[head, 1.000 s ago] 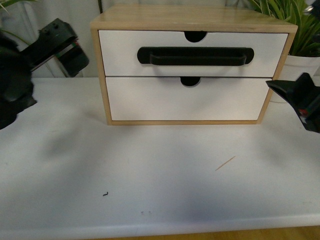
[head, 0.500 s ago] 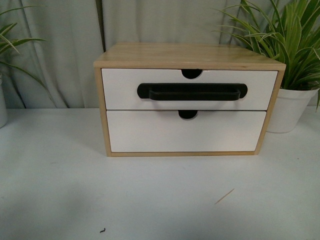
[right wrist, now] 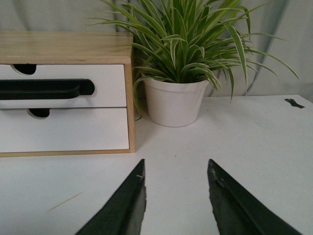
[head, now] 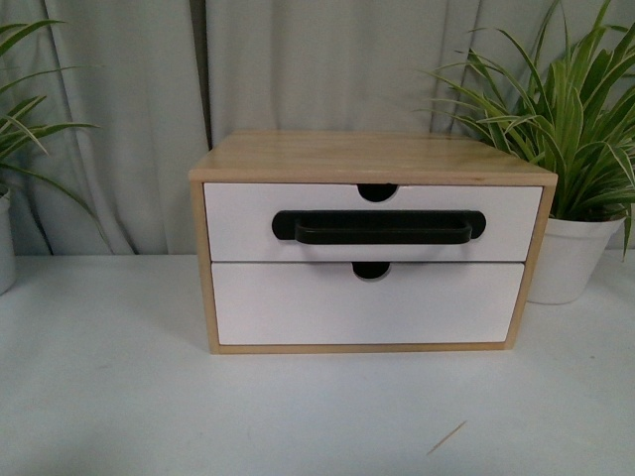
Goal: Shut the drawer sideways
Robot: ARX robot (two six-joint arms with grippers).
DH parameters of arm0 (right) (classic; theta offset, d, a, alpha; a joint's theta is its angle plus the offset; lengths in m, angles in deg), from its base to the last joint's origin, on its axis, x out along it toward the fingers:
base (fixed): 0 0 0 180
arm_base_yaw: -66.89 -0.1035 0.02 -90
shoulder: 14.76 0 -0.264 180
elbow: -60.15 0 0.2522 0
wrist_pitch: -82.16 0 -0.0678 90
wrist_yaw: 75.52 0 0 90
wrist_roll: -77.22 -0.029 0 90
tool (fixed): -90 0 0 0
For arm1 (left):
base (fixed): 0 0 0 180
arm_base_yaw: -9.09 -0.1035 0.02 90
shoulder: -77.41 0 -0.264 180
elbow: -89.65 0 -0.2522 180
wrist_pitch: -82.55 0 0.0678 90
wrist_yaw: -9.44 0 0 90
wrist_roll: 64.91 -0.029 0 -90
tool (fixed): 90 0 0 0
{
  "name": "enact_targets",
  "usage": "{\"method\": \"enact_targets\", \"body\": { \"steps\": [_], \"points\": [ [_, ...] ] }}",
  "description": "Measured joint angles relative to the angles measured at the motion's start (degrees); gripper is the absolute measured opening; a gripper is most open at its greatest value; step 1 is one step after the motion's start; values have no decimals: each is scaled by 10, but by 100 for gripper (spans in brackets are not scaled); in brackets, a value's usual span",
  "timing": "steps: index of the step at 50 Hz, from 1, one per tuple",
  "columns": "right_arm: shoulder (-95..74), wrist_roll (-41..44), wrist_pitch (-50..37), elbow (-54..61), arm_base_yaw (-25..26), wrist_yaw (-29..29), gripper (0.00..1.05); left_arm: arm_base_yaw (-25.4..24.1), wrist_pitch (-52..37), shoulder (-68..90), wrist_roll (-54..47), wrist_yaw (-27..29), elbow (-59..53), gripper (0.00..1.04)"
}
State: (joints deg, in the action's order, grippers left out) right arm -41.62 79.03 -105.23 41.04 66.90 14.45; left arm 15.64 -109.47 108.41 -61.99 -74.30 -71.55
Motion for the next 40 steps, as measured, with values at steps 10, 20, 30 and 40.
{"method": "enact_targets", "body": {
  "steps": [10, 20, 30, 40],
  "points": [
    [37, -8, 19, 13, 0, 0, 4, -61, 29, -44, -17, -57, -16, 4],
    [71, -10, 42, 26, 0, 0, 1, -63, 57, -84, -23, -63, -27, 4],
    [105, -11, 51, 46, 0, 0, 1, -64, 64, -117, -25, -62, -45, 4],
    [135, -11, 76, 50, 0, 0, 1, -64, 101, -155, -25, -63, -45, 4]
  ]
}}
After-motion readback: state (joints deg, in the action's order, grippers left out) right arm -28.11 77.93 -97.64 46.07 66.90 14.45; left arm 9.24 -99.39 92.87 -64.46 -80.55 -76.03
